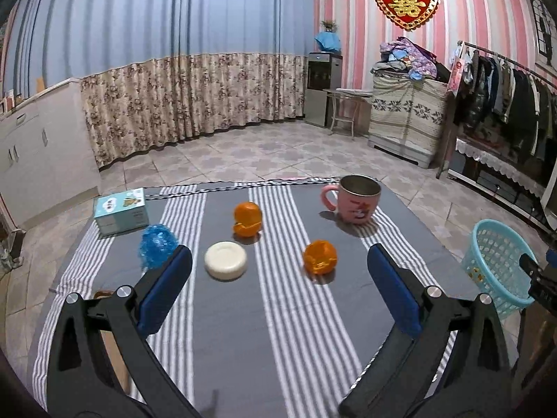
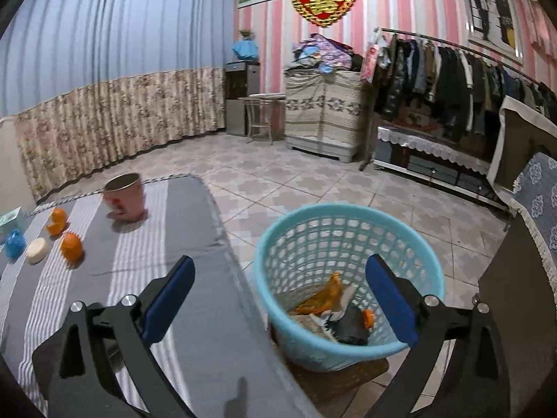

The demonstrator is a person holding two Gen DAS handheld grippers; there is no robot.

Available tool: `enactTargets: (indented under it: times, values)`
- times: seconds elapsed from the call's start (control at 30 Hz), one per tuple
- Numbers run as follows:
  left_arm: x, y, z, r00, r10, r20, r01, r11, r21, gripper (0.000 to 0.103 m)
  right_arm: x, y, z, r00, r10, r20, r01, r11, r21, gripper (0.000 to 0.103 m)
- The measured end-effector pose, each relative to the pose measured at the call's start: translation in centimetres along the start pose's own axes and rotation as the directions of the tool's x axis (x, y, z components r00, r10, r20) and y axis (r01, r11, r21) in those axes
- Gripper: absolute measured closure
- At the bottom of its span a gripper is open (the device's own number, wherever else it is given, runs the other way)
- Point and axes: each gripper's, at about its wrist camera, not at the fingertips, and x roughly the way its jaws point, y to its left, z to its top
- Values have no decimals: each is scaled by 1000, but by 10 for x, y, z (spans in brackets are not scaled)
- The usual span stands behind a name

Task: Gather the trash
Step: 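Move both tools back over the table toward the blue plastic bag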

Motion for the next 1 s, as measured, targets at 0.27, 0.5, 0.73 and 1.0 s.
enactTargets:
  times: [0.27,0.5,0.73,1.0]
  values:
    - [-2,32,-9,1000,30,1,-30,999,-27,6,-6,44,-9,998,63,-31,-64,997,-46,5]
    - [5,65,-25,998,61,-24,-62,996,-63,6,0,74,-20,990,105,-90,-113,990,-85,5]
    - [9,101,-43,993,103,-58,-108,990,-94,6,7,106,-30,978,162,-135,-178,977,-116,5]
    - [24,131,-57,987,120,-103,-133,981,-138,6,16,158,-30,955,232,-185,-267,944,-193,5]
